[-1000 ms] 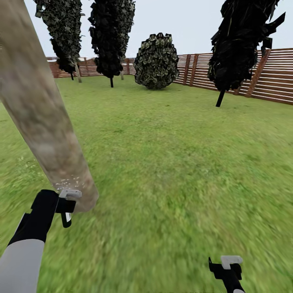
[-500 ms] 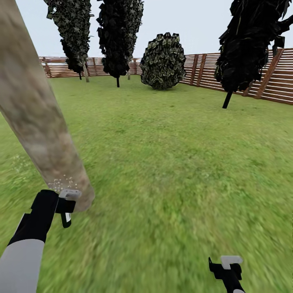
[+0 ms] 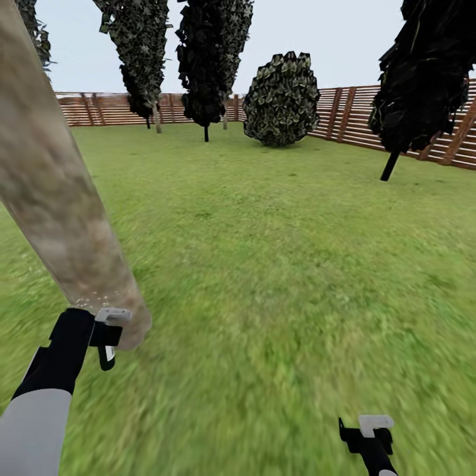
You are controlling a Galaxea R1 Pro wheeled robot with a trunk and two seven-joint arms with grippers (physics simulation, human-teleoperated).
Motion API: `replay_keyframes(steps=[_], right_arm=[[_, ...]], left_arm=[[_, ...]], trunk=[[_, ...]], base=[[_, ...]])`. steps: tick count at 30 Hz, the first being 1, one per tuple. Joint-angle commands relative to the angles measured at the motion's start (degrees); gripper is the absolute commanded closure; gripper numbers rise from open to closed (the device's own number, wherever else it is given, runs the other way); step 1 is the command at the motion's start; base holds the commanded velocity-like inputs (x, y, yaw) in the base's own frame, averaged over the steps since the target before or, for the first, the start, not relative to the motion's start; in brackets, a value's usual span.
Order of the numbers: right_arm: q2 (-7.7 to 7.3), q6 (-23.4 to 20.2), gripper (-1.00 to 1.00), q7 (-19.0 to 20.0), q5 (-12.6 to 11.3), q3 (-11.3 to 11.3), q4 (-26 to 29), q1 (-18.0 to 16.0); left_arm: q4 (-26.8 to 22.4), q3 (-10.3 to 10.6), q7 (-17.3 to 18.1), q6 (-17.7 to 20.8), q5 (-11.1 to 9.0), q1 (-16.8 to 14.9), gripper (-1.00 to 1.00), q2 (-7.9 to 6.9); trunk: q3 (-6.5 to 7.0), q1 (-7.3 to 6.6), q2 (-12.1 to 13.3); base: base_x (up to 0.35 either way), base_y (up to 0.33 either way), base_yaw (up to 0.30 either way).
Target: In the garden, pick up the pesticide atomizer on the floor and spray pesticide onto both trees until each tree trunk is fully covered.
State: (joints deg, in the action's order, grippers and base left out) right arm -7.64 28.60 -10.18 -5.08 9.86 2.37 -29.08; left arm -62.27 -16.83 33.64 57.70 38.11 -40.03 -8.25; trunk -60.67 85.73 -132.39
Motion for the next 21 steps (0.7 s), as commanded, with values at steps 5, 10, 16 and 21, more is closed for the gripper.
replay_keyframes(steps=[5,10,16,21], right_arm=[[-0.01,0.1,-1.0,-0.1,-0.5,0.5,0.0,0.0],[-0.01,0.2,-1.0,-0.1,-0.5,0.5,0.0,0.0],[-0.03,0.1,-1.0,-0.1,-0.5,0.5,0.0,0.0],[-0.18,0.1,-1.0,-0.1,-0.5,0.5,0.0,0.0]], left_arm=[[0.0,-0.3,0.5,0.1,0.6,0.0,1.0,-0.01],[0.0,-0.3,0.4,0.1,0.6,0.2,1.0,-0.01],[0.0,-0.3,0.3,0.0,0.6,0.6,1.0,0.05],[-0.8,-0.2,0.3,0.0,0.6,0.7,1.0,0.08]], trunk=[[-0.05,0.01,0.0],[-0.05,0.01,0.0],[-0.05,0.01,0.0],[-0.05,0.01,0.0]], base=[[0.232,-0.201,0.278],[0.232,-0.201,0.279],[0.237,-0.19,0.279],[0.096,-0.041,0.278]])
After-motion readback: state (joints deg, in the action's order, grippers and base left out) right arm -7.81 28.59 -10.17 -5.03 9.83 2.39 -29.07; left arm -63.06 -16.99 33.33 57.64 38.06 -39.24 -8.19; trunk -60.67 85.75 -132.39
